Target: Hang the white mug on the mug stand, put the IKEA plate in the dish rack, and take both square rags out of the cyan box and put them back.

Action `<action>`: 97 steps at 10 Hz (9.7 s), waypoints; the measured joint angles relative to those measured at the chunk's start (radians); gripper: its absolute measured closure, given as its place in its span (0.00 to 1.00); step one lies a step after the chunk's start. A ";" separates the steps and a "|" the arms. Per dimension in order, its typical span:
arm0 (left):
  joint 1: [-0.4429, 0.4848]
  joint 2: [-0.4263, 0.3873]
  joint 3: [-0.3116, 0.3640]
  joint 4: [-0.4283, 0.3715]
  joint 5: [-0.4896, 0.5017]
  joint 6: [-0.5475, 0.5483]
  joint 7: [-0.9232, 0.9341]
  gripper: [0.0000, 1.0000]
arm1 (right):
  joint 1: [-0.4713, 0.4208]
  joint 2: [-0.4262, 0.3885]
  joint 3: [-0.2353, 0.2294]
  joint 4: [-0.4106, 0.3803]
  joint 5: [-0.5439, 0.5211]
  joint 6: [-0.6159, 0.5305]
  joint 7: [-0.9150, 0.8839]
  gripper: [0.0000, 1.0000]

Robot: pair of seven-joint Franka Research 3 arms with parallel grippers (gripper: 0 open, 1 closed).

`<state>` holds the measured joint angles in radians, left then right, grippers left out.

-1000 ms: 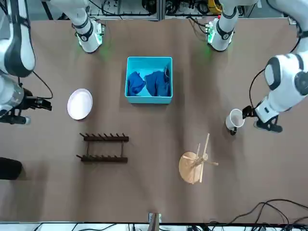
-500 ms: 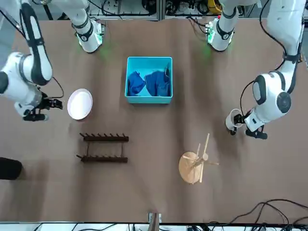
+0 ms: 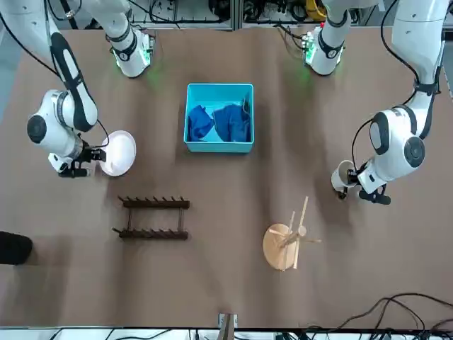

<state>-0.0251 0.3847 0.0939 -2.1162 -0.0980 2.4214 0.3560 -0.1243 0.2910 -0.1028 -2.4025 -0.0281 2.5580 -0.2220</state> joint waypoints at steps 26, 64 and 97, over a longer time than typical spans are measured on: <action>-0.029 -0.022 -0.280 0.152 0.087 0.508 0.134 0.64 | 0.605 0.179 0.021 0.985 -0.718 -1.272 0.835 0.97; -0.495 0.243 -0.578 0.185 0.406 -0.026 -0.987 0.08 | 0.635 0.393 0.007 0.993 -0.796 -1.070 1.101 0.83; -0.215 -0.100 -0.022 -0.206 0.111 -0.086 -0.255 0.95 | 0.274 -0.262 0.010 0.854 0.049 -1.042 0.400 0.00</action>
<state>-0.2396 0.2845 0.0723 -2.3224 0.0130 2.3359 0.1009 0.1501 0.0291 -0.0925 -1.5484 0.0209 1.5157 0.1777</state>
